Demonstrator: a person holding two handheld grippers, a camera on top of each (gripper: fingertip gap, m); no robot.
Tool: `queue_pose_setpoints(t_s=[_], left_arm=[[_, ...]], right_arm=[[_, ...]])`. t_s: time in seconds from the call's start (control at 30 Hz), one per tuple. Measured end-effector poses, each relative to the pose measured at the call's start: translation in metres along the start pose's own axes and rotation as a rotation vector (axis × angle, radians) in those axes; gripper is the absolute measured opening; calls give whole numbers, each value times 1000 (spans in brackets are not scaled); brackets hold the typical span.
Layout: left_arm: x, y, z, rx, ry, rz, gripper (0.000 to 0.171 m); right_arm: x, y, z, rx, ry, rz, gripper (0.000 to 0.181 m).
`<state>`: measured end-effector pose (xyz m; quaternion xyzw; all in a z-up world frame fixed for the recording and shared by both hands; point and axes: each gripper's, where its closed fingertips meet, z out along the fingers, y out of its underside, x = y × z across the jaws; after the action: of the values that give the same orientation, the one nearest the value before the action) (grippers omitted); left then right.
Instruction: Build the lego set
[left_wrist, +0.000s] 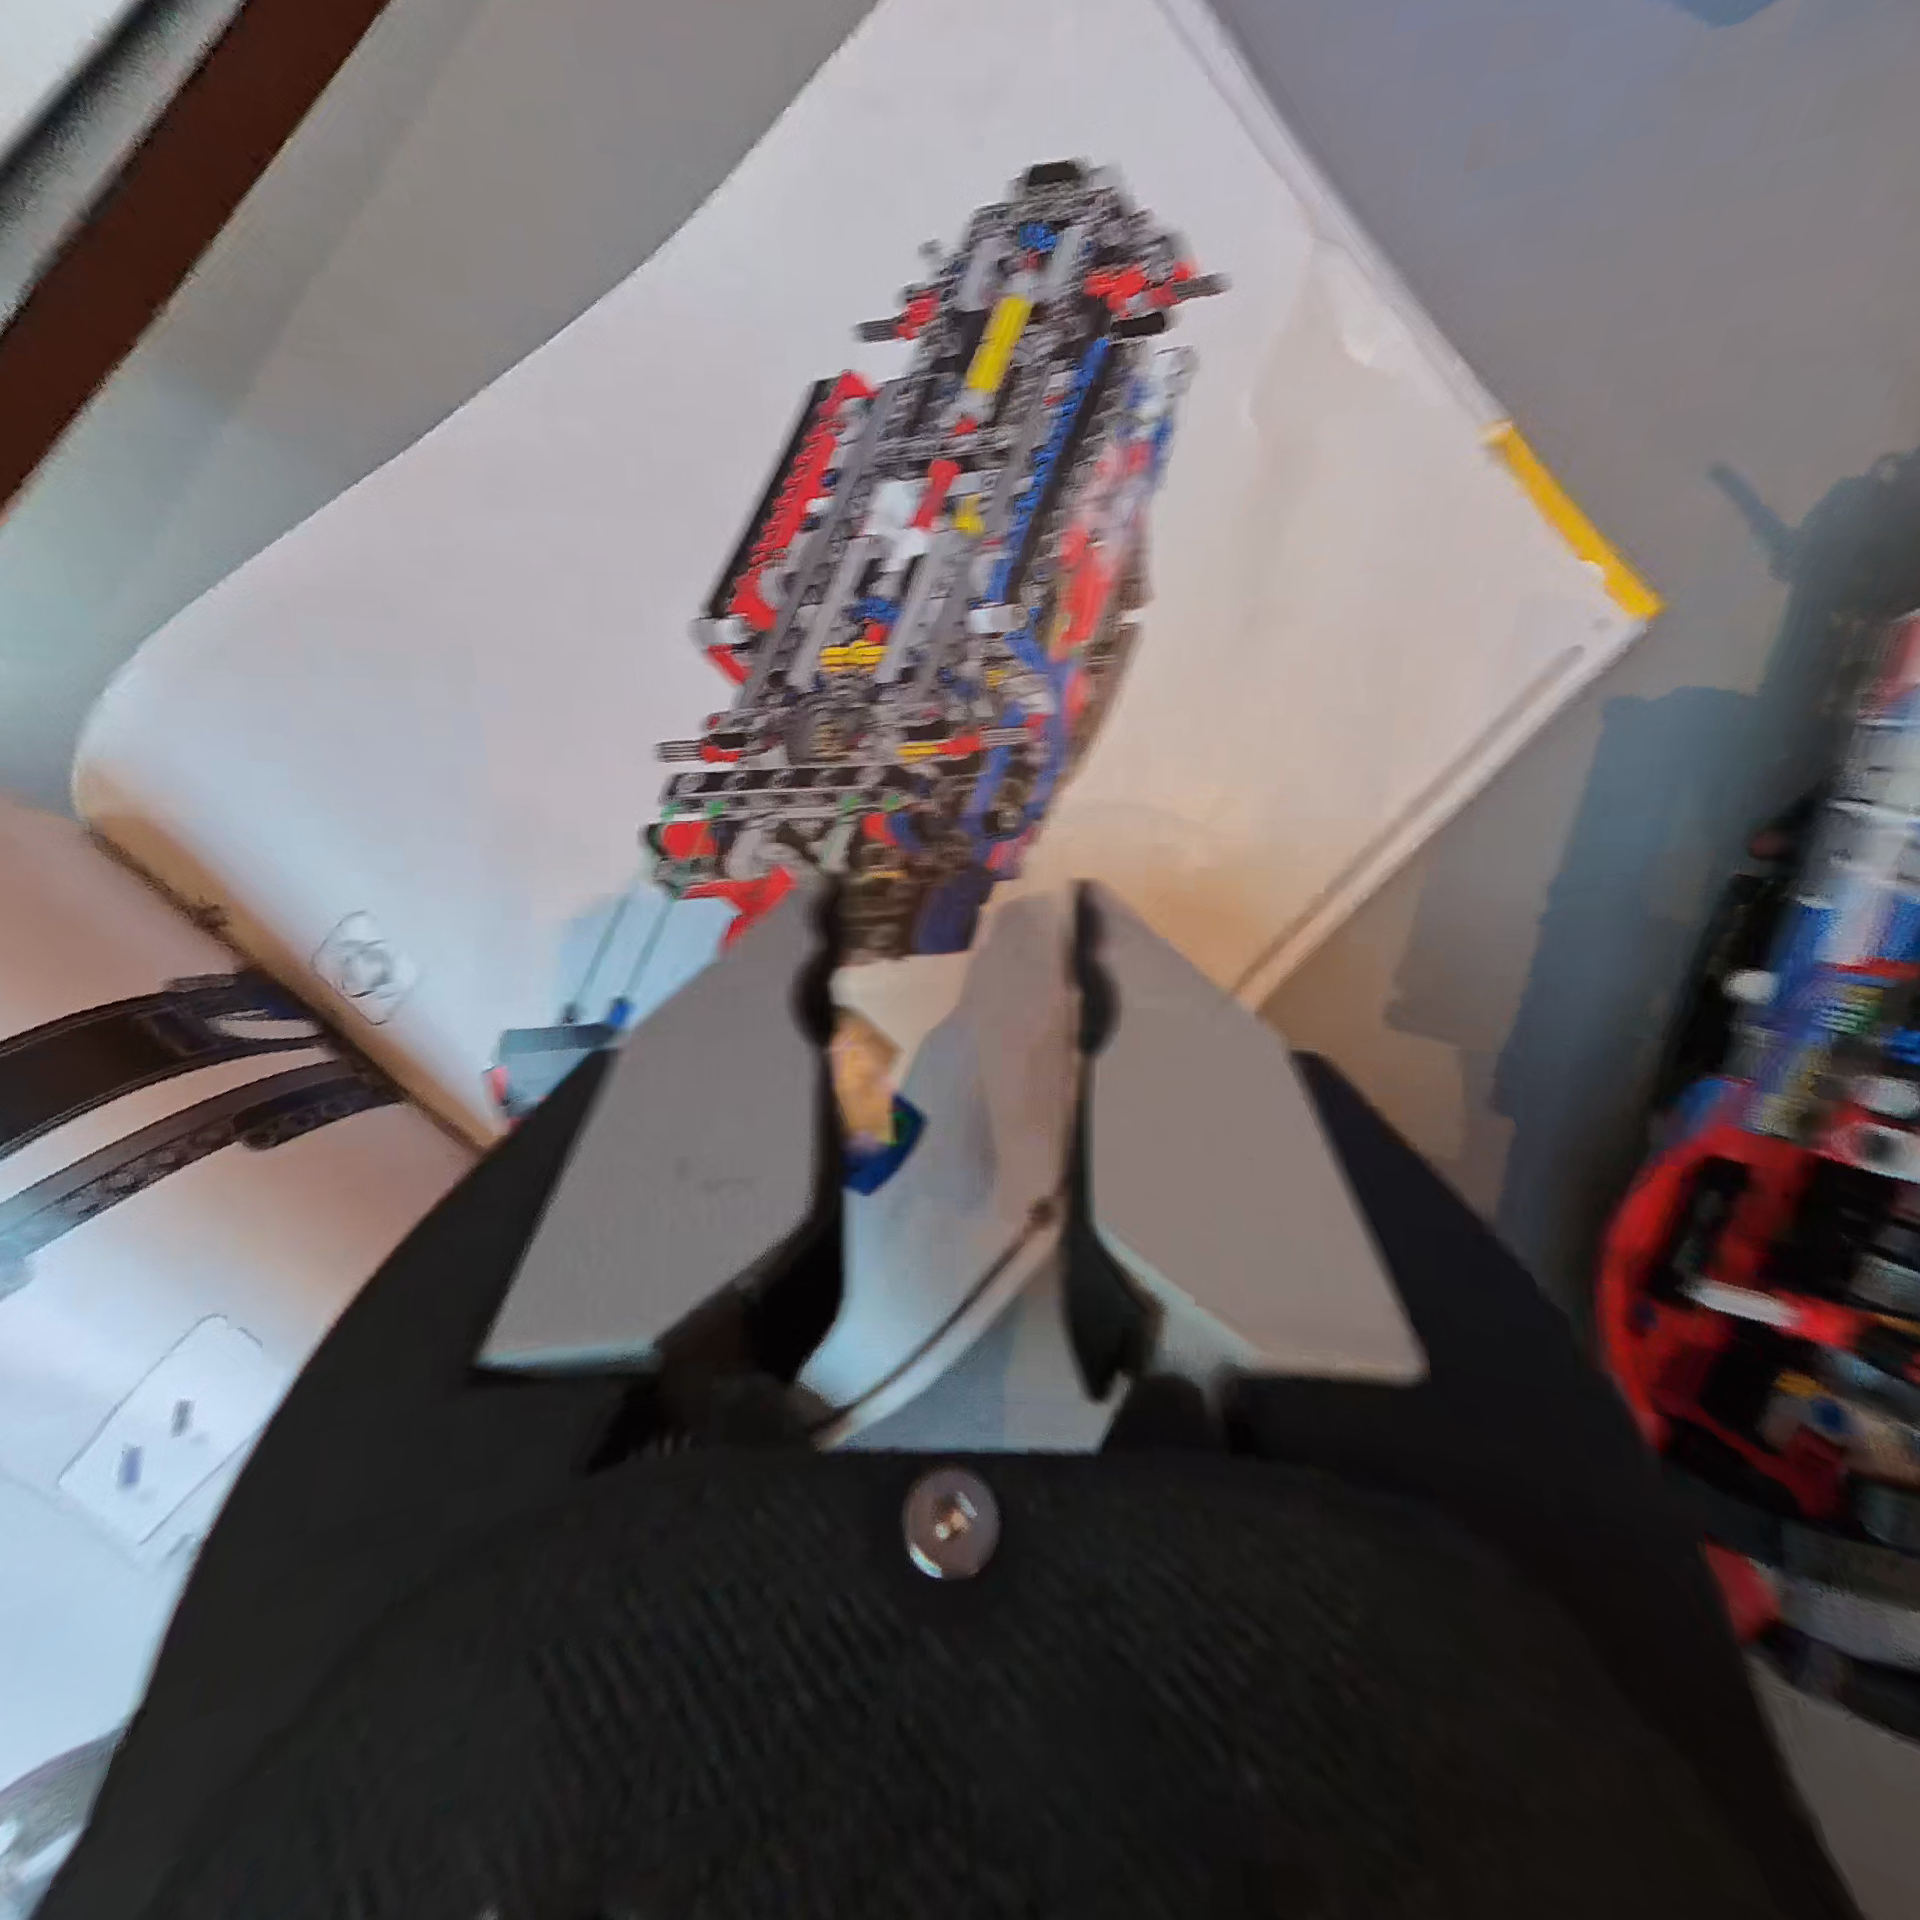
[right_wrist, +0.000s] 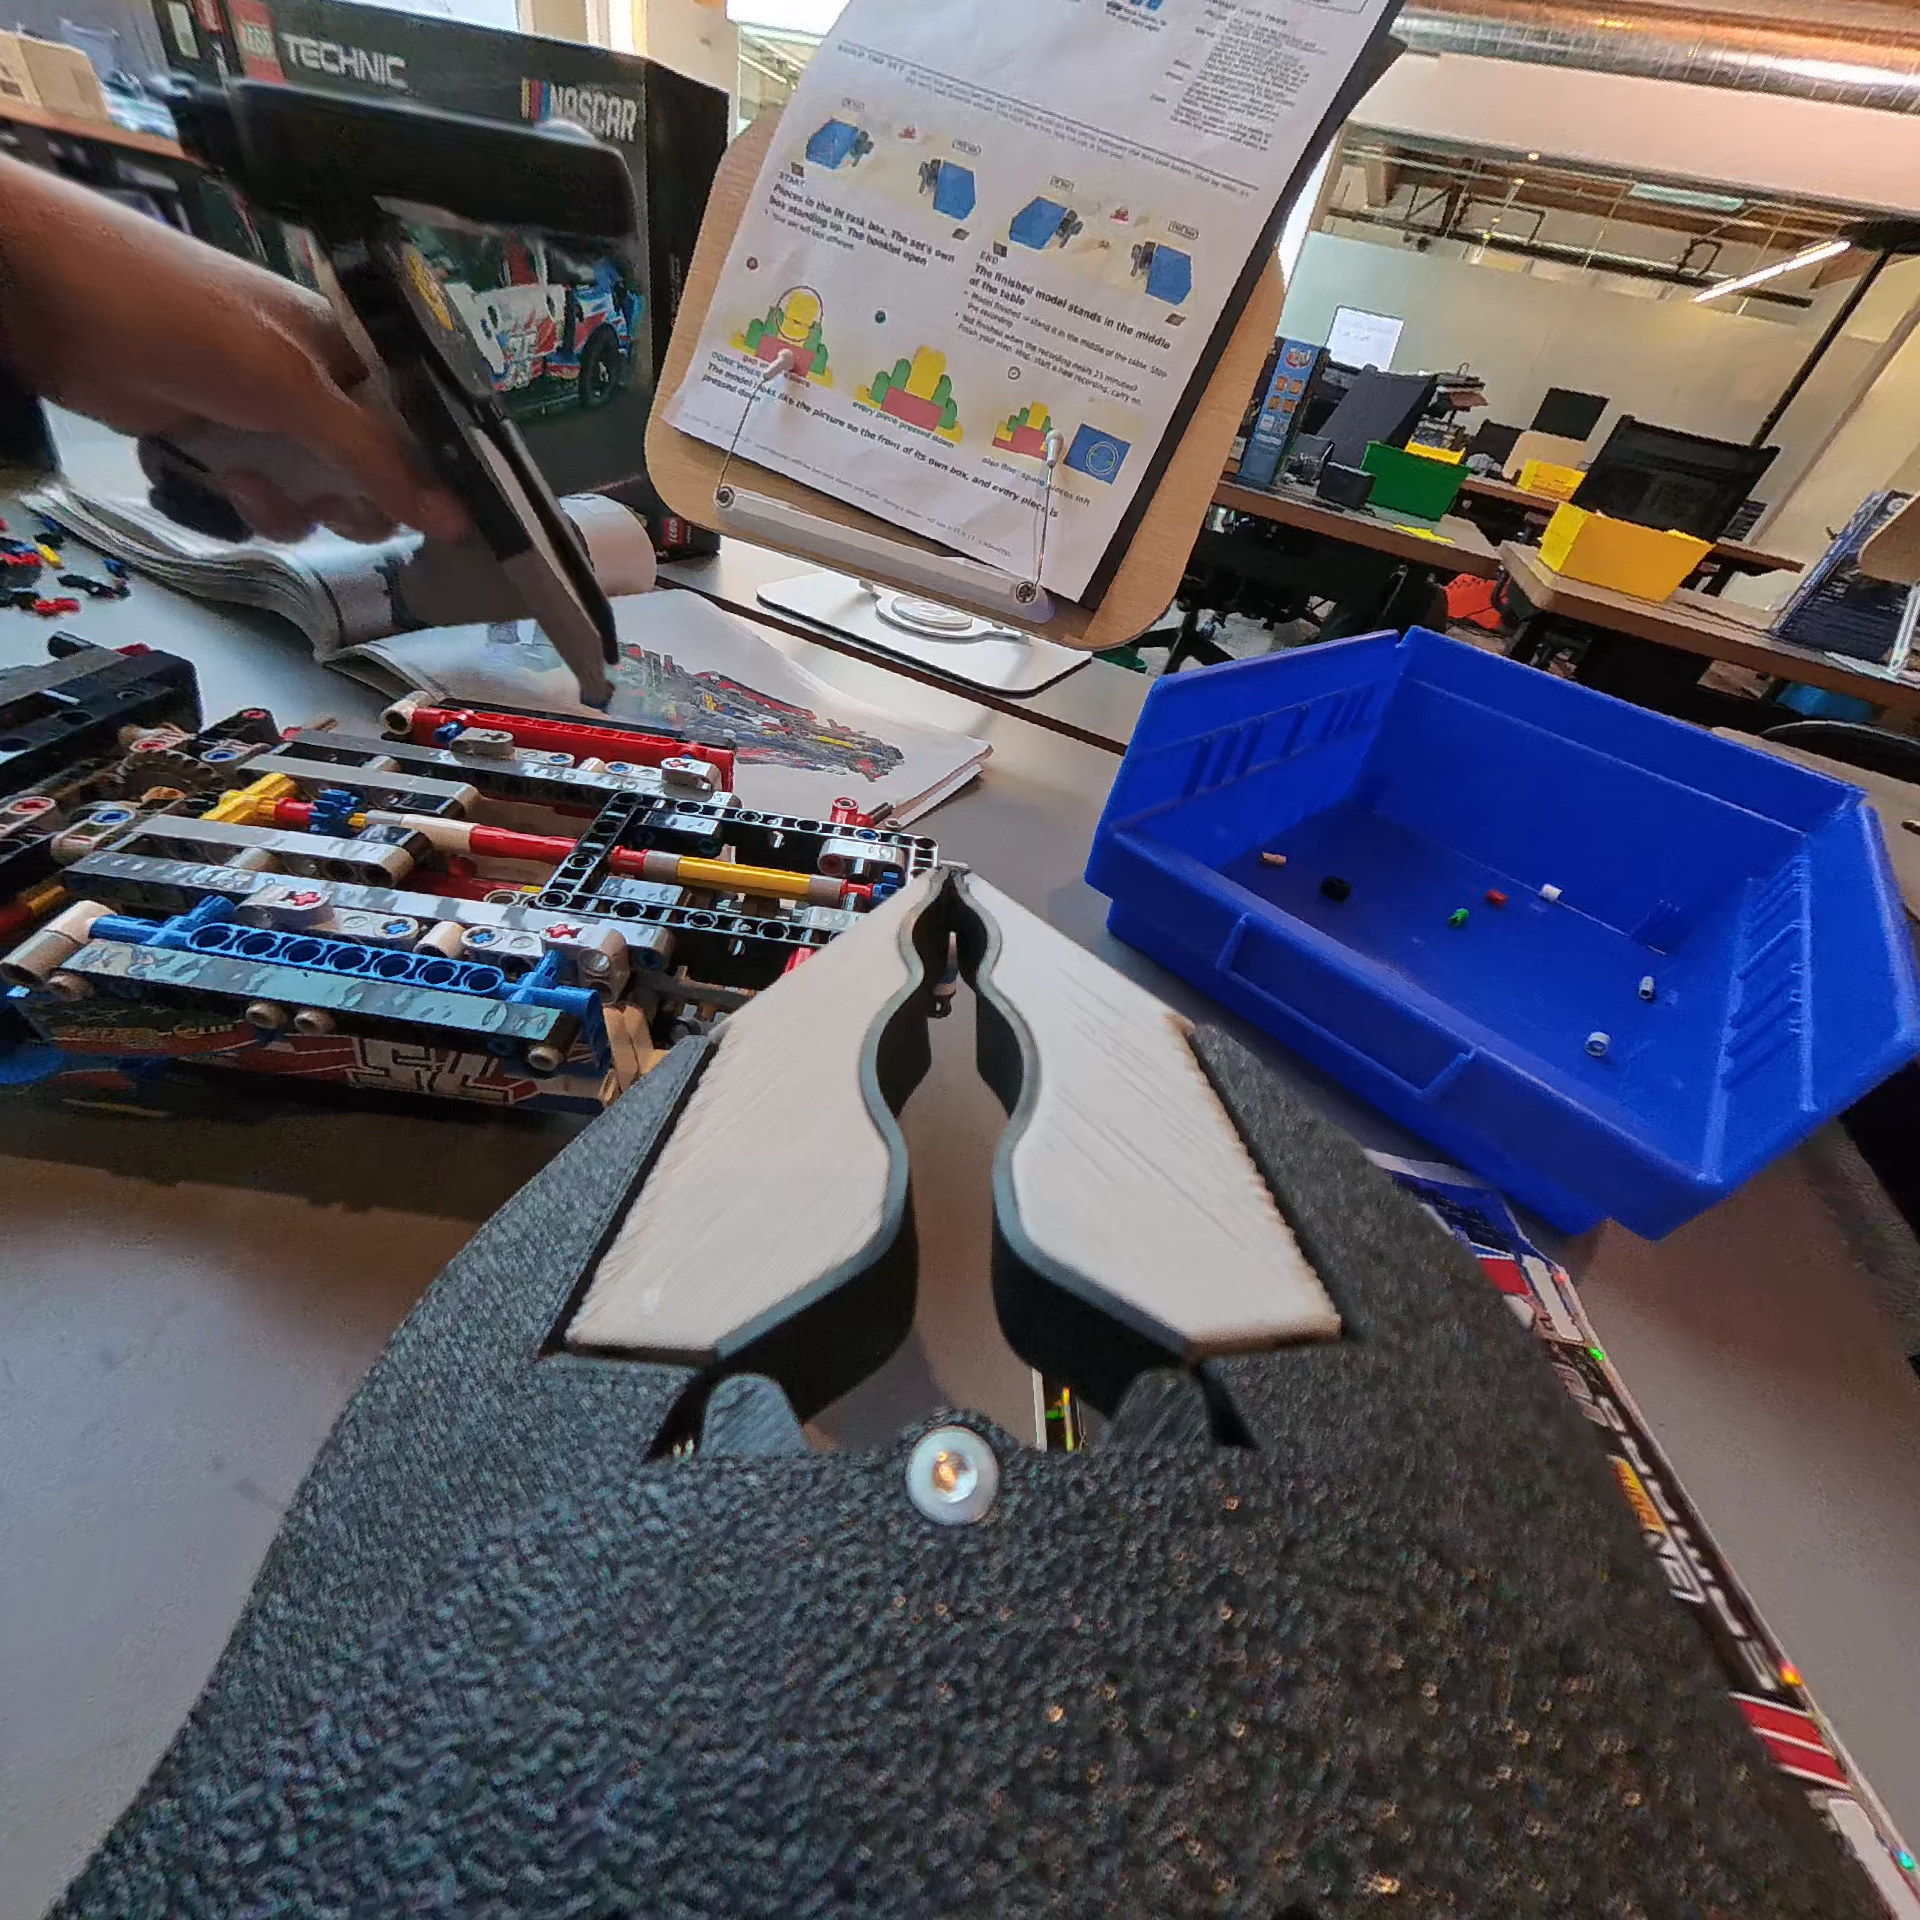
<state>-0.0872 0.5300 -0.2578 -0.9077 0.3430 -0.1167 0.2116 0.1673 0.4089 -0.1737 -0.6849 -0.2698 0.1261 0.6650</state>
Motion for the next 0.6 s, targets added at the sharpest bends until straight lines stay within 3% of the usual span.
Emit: queue_pose_setpoints(t_s=[0.03, 0.1, 0.13, 0.2, 0.27, 0.3, 0.5, 0.6], left_arm=[[14, -4, -4, 4, 78, -13, 76], [25, -13, -7, 6, 102, -24, 100], [23, -14, -4, -8, 53, 10, 104], [12, -12, 7, -51, -83, 102, 99], [9, 2, 23, -150, -118, 133, 92], [16, -7, 26, -81, -71, 97, 85], [14, -7, 30, 59, -47, 56, 87], [13, -7, 30, 54, -50, 46, 85]], right_arm=[[1, 0, 0, -2, -1, 7, 0], [1, 1, 0, -3, -1, 13, 0], [1, 1, 1, -4, -2, 11, 0], [0, 1, 1, -6, 0, 2, 0], [-1, 1, 1, -7, 2, -7, 0], [-1, 1, 1, -7, 1, -8, 0], [0, 1, 0, -2, -4, 4, 0], [0, 0, 0, 1, -6, 7, 0]])
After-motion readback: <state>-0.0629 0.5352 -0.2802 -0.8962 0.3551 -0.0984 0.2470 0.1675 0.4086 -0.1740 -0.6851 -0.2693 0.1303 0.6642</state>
